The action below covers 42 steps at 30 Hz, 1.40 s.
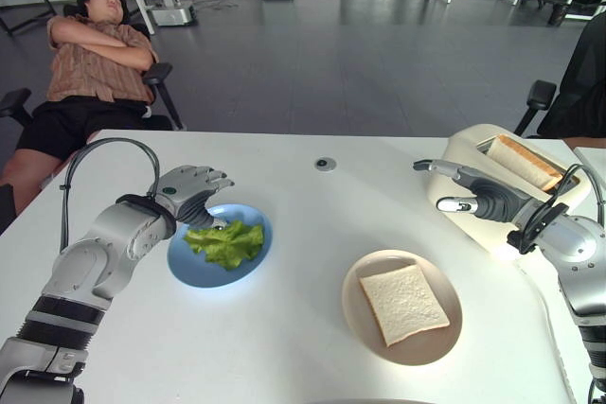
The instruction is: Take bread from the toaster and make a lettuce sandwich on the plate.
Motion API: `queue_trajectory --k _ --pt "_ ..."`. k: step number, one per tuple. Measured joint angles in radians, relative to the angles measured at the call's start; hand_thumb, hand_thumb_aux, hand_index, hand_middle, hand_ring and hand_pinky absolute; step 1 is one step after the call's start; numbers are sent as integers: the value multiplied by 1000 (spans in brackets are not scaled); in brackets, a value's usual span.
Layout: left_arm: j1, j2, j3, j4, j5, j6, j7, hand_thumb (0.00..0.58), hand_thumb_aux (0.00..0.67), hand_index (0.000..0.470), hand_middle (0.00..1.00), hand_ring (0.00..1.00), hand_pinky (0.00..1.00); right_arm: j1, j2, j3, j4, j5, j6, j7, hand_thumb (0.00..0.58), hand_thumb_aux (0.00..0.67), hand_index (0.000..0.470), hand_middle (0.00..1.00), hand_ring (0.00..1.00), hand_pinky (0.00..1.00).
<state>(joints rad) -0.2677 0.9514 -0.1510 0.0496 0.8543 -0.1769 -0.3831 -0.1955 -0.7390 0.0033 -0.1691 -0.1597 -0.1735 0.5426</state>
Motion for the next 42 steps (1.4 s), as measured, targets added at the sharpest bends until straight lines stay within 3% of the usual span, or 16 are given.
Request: queue_trajectory --k 14,15,16,21,33,37,42 --pt "-14 -4 -132 214 86 -60 89 0 0 0 0 0 0 1 0 -1 -2 0 1 -2 0 0 0 0 0 0" --pt "-19 -7 -148 233 94 -64 100 447 349 245 0 0 0 1 0 -1 -3 0 1 -2 0 0 0 0 0 0" --pt "-25 -13 -158 255 105 -74 117 580 670 470 0 0 0 1 0 -2 -4 0 1 -1 0 0 0 0 0 0" --pt "-84 -42 -206 347 114 -171 218 580 670 470 0 0 0 6 0 -2 -10 0 6 -1 0 0 0 0 0 0" --pt "-123 -43 -206 317 120 -250 405 580 670 470 0 0 0 10 0 -2 -10 -17 8 -6 0 0 0 0 0 0" --pt "-128 -20 -159 240 83 -282 408 580 670 470 0 0 0 10 0 -2 -6 -18 8 -11 0 0 0 0 0 0" --pt "-126 -7 -108 106 -97 -353 315 580 670 470 0 0 0 9 0 -3 -2 -18 7 -15 0 0 0 0 0 0"
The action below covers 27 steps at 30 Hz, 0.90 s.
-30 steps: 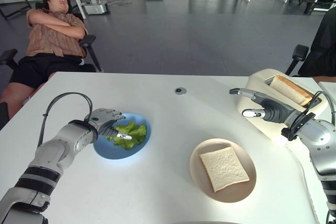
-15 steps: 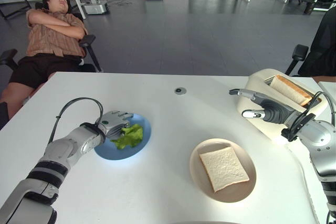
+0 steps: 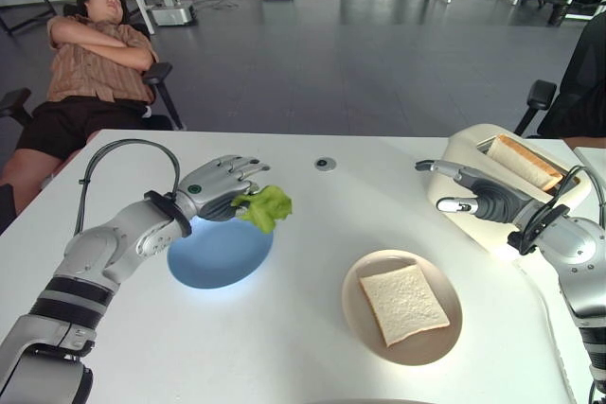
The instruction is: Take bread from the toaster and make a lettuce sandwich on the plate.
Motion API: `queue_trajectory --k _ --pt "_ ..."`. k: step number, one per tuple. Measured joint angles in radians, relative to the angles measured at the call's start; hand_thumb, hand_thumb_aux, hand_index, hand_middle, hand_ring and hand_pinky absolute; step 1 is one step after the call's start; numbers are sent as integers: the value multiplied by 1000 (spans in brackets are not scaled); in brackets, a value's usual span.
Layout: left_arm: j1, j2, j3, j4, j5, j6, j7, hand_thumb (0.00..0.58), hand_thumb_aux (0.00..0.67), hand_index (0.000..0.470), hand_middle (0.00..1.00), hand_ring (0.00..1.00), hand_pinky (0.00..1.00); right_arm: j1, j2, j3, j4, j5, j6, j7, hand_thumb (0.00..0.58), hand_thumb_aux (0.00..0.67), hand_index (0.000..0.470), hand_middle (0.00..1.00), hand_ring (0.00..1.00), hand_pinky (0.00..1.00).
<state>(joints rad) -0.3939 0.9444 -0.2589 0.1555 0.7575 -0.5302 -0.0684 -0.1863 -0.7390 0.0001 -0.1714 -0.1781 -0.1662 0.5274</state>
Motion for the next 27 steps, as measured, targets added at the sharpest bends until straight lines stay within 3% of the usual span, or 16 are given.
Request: queue_trajectory --k 6,10,20,27 --pt "-3 -123 -32 -177 -244 -39 -196 580 670 470 0 0 0 -18 0 -6 14 -1 4 -14 0 0 0 0 0 0" --pt "-22 -279 -144 -197 -358 -50 -325 580 670 470 0 0 0 -47 -1 -54 41 -9 35 -64 0 0 0 0 0 0" --pt "-101 -607 -369 -29 -370 -48 -469 580 670 470 0 0 0 -49 -4 -91 48 -18 55 -101 0 0 0 0 0 0" --pt "-124 -669 -422 147 -256 -57 -450 580 670 470 0 0 0 -47 -4 -92 37 -18 57 -105 0 0 0 0 0 0"
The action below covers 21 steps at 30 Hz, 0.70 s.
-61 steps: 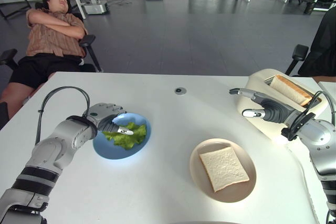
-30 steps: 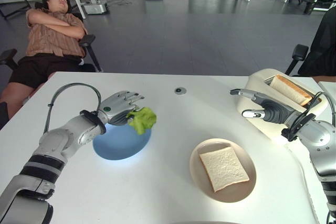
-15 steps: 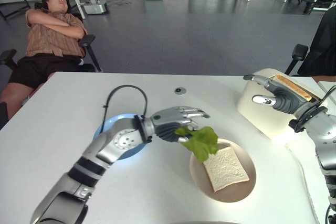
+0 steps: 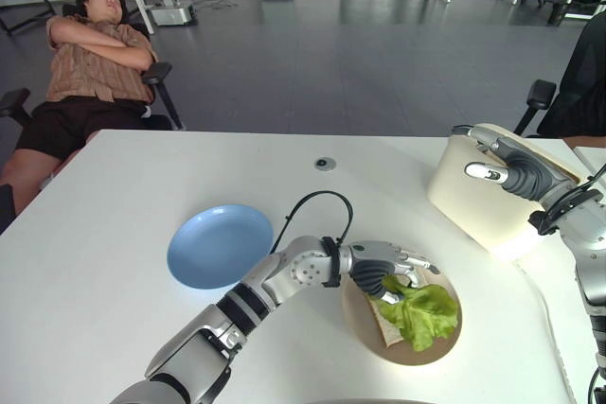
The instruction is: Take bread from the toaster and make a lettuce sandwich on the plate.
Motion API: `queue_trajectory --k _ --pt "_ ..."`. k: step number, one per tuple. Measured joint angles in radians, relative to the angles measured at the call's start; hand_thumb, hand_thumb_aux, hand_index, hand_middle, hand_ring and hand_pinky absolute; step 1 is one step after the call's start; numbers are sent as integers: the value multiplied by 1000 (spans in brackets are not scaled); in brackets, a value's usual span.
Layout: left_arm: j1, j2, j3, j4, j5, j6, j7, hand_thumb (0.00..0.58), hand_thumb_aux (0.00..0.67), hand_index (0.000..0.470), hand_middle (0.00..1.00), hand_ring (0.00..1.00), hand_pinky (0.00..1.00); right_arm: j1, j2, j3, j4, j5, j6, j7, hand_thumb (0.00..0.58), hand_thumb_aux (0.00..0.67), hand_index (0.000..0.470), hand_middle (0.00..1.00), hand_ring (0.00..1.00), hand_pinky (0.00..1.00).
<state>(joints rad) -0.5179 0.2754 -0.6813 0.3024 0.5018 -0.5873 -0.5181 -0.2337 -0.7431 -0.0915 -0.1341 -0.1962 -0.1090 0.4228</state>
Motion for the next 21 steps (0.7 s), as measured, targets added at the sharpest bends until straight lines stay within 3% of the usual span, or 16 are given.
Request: queue_trajectory --k 2,3,4,10,17,21 --pt "-7 -1 -8 39 53 -4 30 580 670 470 0 0 0 2 0 0 -4 0 -1 0 0 0 0 0 0 0" --pt "-12 0 -8 54 75 -5 46 307 210 147 0 0 0 4 0 0 -6 0 -2 0 0 0 0 0 0 0" --pt "-17 -1 -8 65 88 -6 62 0 0 0 0 0 0 7 0 0 -10 1 -3 1 0 0 0 0 0 0" --pt "-45 -14 23 70 148 -15 184 0 0 0 0 0 0 11 0 0 -10 1 -11 4 0 0 0 0 0 0" --pt "-53 -20 146 -32 82 -86 291 0 0 0 0 0 0 -6 0 -7 -1 -14 -20 -29 0 0 0 0 0 0" --pt "-57 9 291 -53 -15 -51 339 0 0 0 0 0 0 -48 -89 -43 67 -278 -42 -231 0 0 0 0 0 0"
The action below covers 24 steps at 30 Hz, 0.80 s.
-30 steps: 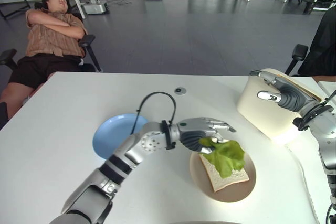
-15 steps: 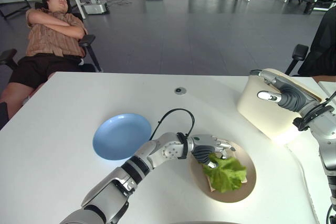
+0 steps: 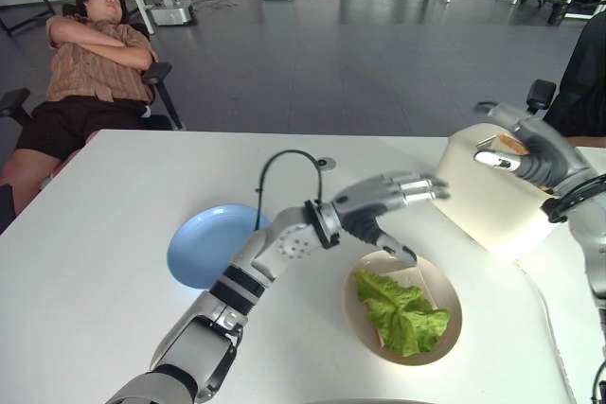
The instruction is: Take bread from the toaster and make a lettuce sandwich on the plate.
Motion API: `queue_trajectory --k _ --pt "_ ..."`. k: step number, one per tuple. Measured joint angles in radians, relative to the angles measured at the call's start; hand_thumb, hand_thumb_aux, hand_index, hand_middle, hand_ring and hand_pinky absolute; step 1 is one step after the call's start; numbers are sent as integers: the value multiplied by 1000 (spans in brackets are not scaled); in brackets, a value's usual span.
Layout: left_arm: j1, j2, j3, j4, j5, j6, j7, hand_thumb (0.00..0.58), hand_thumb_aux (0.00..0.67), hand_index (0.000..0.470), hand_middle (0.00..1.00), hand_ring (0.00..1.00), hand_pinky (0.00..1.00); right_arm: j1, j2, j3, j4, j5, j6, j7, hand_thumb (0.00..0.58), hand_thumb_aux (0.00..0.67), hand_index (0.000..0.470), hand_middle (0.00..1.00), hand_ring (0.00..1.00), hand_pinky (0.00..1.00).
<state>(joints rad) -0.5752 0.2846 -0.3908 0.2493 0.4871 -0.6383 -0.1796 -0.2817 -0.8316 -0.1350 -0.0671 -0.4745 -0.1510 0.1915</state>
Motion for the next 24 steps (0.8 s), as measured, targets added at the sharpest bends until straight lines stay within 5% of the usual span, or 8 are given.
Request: queue_trajectory --k 6,8,9,24 --pt "24 41 142 47 -115 107 12 0 0 0 0 0 0 -7 -130 64 195 -295 43 -141 0 0 0 0 0 0" --pt "30 41 147 47 -116 114 12 0 0 0 0 0 0 -12 -130 100 247 -306 38 -140 466 373 262 0 0 0" --pt "33 41 146 47 -116 116 11 0 0 0 0 0 0 -14 -129 118 273 -310 33 -136 580 670 470 0 0 0" --pt "43 42 140 55 -93 121 19 0 0 0 0 0 0 -76 -113 169 363 -210 -33 -106 580 670 470 0 0 0"
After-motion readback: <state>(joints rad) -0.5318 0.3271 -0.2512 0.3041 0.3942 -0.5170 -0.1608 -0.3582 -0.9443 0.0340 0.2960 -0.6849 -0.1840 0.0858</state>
